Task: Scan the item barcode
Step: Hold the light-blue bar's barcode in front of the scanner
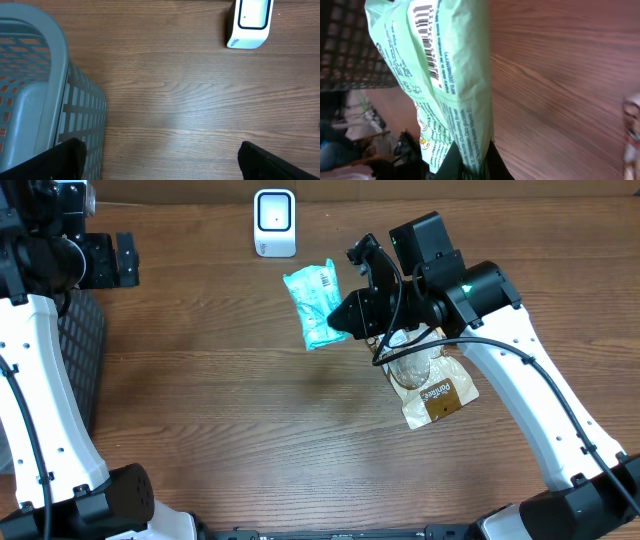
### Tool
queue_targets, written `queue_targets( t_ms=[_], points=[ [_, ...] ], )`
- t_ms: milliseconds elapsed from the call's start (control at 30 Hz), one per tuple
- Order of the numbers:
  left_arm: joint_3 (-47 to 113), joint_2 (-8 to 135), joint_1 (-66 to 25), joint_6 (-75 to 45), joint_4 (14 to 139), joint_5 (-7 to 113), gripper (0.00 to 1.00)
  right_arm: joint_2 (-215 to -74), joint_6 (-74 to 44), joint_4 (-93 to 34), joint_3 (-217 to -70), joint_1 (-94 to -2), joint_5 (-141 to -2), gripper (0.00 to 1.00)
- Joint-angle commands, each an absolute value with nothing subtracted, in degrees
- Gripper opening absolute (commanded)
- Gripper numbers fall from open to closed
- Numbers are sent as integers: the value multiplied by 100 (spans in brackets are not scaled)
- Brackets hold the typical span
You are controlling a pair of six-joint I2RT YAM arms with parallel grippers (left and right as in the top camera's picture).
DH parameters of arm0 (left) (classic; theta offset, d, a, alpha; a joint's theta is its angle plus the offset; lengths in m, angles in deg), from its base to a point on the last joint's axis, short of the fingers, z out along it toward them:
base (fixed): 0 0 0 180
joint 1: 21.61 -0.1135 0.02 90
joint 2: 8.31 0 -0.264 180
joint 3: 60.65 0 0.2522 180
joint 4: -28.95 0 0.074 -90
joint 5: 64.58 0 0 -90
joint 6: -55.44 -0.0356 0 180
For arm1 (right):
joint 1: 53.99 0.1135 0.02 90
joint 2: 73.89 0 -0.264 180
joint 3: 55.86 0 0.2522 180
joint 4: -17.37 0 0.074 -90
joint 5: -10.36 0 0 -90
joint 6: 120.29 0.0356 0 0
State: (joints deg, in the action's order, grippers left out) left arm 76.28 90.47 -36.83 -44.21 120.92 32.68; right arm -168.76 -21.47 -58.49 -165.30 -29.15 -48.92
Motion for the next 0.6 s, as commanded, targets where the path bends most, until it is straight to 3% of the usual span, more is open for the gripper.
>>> queue_targets(
  t_ms=[0,333,567],
  points=[
    [7744,9064,-3696,-4528,12088,3266,100,-16740,-1909,-6079,-17126,-2887,-5629,4],
    [7744,9064,-3696,-4530,12088,3266,100,-18194,-2180,-7506,-20167,-2782,-7268,4],
    [7744,9064,-3696,-4528,12088,3266,100,-18976,-2781,-6599,-20719,-2284,-10000,4]
  ],
)
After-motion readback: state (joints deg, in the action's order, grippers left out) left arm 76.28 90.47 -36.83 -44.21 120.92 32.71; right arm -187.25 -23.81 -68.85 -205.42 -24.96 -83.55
